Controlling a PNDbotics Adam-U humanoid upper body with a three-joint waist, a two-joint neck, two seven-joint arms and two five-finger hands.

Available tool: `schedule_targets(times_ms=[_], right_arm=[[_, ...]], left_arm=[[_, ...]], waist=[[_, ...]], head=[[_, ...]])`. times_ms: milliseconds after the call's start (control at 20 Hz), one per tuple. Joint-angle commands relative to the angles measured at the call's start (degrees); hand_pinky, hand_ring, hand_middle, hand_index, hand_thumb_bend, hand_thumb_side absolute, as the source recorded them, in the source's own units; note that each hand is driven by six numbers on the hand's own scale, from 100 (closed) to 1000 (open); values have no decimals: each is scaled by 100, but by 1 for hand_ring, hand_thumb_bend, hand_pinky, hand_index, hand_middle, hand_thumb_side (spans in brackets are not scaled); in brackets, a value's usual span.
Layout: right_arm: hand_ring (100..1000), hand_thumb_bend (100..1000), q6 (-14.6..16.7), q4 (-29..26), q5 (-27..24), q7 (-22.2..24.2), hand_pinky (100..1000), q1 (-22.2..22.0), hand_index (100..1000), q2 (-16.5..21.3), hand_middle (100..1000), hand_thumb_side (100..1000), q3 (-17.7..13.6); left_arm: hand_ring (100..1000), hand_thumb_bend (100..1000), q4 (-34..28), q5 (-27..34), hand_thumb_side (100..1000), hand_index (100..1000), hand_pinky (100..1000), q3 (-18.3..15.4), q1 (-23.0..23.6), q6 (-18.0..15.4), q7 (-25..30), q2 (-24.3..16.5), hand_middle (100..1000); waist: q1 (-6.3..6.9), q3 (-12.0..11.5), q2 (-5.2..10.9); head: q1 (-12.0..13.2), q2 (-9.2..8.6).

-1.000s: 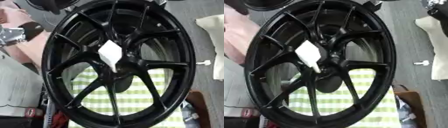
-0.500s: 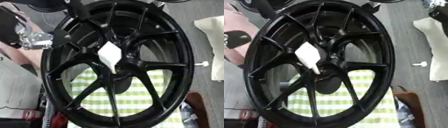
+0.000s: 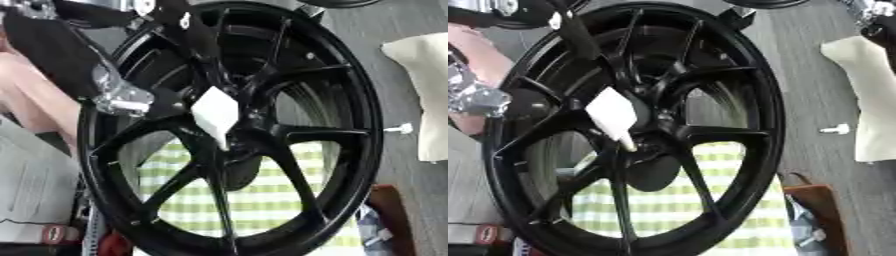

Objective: Pull the pin out of the wheel hub.

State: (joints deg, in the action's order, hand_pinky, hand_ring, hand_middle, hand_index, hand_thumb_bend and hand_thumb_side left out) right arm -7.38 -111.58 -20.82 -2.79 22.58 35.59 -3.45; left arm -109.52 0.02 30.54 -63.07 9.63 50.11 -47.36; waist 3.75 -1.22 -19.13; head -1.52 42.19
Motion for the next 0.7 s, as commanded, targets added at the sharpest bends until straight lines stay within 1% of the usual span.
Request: schedule_targets(times_ms=[50,300,450,700], right_arm=[[703,274,1,-34,-35,15,885,74,630,84,511,285,-20],[703,274,-10,-27,-52,30,886,99,630,48,511,286,-11],[702,274,-19,-16,-64,40,886,118,629,26,511,287,-6],[702,273,-21,-13,-74,45,886,144,629,-4,510,289,-9]], left_arm=[[840,373,-13,-131,574,914,907,28,-148,275,35,9,823],[862,398,42,-321,519,916,928,89,-160,344,148,102,843],[870,414,86,-402,513,919,935,162,-161,305,181,162,845],[888,440,247,-427,530,926,943,335,-106,225,186,217,856]], waist=[[-21,13,168],[-31,47,161],[-39,78,139],[-51,126,99]], head=[[50,-20],[75,-26],[102,-8],[137,24]])
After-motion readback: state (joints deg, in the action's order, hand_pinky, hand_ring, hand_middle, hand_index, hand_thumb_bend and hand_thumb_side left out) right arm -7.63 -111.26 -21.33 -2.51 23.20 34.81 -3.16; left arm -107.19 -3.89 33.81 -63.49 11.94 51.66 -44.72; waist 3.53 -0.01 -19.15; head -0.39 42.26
